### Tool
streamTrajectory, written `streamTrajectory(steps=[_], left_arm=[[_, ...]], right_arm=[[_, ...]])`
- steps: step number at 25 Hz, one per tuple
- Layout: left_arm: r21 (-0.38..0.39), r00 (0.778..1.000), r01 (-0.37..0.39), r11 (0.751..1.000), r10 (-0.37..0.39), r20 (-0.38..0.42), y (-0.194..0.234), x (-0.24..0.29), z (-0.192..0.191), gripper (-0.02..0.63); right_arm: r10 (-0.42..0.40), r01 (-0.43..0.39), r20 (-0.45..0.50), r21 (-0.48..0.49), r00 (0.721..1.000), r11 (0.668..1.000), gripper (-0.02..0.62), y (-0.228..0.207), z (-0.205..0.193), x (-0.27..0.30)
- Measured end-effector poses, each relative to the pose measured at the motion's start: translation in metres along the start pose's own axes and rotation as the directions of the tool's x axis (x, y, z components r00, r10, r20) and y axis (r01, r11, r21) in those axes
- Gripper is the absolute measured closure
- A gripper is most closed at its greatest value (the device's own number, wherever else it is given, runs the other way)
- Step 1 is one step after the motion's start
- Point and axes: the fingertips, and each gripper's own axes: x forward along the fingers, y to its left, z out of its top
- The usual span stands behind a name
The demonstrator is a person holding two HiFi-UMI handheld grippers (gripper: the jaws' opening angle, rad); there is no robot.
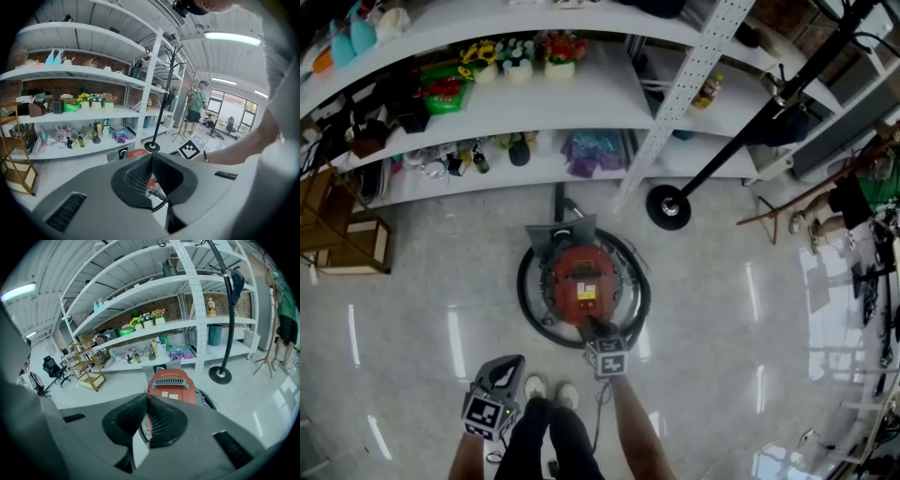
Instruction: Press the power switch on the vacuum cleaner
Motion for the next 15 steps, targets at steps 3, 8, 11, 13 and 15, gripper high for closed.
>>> streamTrajectory(steps=[3, 8, 11, 13, 15], left_arm=[[-0.019, 1.000, -0.004, 1.000, 0.004, 0.013, -0.006, -0.011, 0.018, 0.598], [0.004, 0.999, 0.004, 1.000, -0.004, 0.040, -0.016, -0.029, 0.045, 0.598], [0.014, 0.999, 0.007, 1.000, -0.008, 0.051, -0.022, -0.042, 0.056, 0.598], [0.018, 0.998, 0.011, 1.000, -0.012, 0.053, -0.027, -0.052, 0.062, 0.598], [0.025, 0.998, 0.008, 1.000, -0.009, 0.063, -0.031, -0.060, 0.072, 0.598]], right_arm=[[-0.002, 0.003, 0.009, -0.008, 1.000, 1.000, 0.583, 0.008, 0.012, -0.019], [0.004, -0.003, 0.048, -0.023, 0.999, 1.000, 0.583, 0.022, 0.035, -0.055], [-0.003, 0.008, 0.095, -0.049, 0.996, 0.999, 0.583, 0.032, 0.056, -0.081], [0.003, 0.004, 0.118, -0.059, 0.993, 0.998, 0.583, 0.042, 0.065, -0.099], [0.007, 0.003, 0.137, -0.070, 0.991, 0.998, 0.583, 0.049, 0.075, -0.115]])
